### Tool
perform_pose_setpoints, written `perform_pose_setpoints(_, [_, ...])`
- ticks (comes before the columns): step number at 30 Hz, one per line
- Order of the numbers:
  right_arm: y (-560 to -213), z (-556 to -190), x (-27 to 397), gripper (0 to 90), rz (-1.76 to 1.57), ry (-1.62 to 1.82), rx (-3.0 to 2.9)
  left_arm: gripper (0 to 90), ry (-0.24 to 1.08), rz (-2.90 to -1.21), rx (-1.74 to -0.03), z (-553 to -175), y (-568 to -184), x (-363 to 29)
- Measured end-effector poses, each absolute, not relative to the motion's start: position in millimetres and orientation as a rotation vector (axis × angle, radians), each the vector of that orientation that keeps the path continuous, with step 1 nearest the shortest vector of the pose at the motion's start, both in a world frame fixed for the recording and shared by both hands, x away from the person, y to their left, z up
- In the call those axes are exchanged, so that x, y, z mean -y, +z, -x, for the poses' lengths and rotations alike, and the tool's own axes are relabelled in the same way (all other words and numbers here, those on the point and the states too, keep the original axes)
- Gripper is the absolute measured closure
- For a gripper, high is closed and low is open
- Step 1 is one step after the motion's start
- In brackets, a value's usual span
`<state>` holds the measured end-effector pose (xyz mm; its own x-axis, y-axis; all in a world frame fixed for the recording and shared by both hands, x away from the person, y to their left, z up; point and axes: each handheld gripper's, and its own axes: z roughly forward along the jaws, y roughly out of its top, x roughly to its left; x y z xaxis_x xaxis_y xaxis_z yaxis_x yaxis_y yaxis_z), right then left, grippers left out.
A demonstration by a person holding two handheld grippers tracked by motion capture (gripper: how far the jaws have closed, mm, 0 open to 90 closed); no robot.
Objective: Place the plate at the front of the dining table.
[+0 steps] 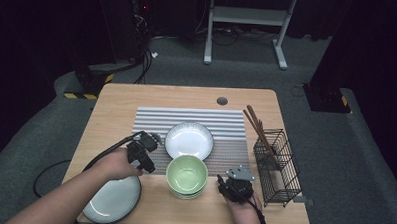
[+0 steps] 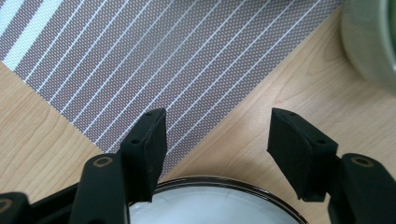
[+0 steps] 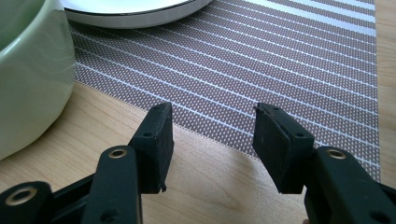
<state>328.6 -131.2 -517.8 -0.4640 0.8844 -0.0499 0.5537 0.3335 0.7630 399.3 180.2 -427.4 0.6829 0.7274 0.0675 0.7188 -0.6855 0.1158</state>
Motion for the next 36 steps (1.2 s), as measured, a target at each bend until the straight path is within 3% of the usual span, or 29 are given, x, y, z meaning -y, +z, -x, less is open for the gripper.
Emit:
perform_pose_setpoints(2, [-518,-329,131,48.7,-1.249,0.957,-2.143,34.6,0.167,-2.8,-1.214,-399,-424,-179])
perform_pose_setpoints(36, [-524,-331,130,48.1,-1.248,0.921,-2.18,35.7,0.092,-2.749,-1.161,-398,-375,-147])
